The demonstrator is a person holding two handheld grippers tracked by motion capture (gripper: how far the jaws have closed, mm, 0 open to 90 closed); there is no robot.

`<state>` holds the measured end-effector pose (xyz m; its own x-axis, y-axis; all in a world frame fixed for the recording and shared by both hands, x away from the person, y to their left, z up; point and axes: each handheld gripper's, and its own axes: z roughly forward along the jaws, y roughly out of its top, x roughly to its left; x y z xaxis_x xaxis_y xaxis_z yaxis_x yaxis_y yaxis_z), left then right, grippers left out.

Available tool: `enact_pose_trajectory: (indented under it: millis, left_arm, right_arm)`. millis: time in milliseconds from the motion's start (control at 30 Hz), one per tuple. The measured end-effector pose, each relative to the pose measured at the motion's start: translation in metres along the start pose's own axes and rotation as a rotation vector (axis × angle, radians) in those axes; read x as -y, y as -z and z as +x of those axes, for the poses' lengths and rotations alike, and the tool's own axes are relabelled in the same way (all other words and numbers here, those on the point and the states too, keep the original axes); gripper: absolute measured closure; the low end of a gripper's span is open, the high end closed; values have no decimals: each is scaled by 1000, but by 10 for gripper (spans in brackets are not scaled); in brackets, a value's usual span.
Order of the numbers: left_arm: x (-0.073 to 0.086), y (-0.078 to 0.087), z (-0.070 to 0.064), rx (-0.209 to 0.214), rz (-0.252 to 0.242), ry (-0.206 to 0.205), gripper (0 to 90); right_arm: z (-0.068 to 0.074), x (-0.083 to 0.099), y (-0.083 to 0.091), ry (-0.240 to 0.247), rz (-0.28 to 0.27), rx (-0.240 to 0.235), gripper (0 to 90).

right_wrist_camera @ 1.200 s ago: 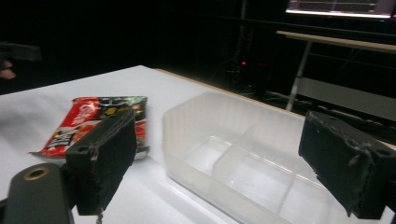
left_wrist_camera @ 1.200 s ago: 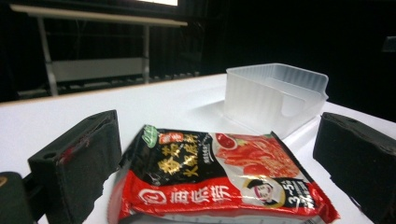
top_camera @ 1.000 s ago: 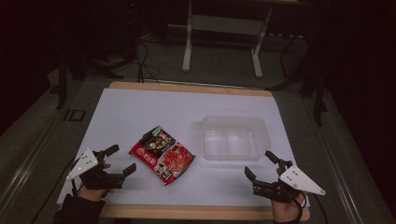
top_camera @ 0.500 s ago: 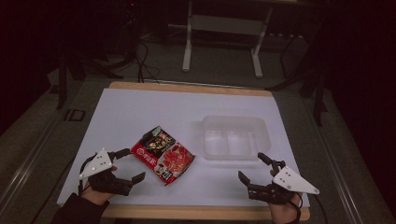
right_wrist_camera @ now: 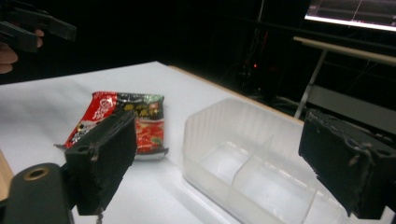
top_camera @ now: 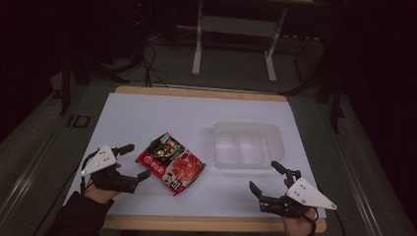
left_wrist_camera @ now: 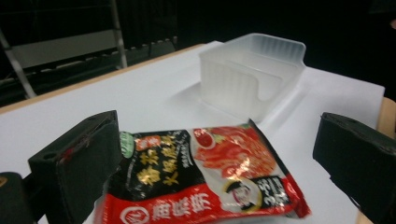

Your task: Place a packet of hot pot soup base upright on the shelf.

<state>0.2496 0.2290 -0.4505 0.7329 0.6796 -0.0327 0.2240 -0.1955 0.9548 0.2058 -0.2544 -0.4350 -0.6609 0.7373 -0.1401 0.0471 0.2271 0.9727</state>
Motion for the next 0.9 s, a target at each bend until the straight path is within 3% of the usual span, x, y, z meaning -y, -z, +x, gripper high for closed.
enact_pose_trajectory:
  millis: [467,600,733,900]
  left_arm:
    - [-4,-16,25,-39,60,24,29]
    - [-5,-23,32,-57,79,53,41]
    - [-5,-27,35,-86,95,55,77]
    - [-1,-36,43,-112,132,101,116]
  right_arm:
    - [-1,-1,0,-12,-22,-14,112]
    - [-2,-1,0,-29,-22,-18,112]
    - [-1,-1,0,-22,-11,-17,112]
    - [-1,-1,0,-31,-16,-19,111]
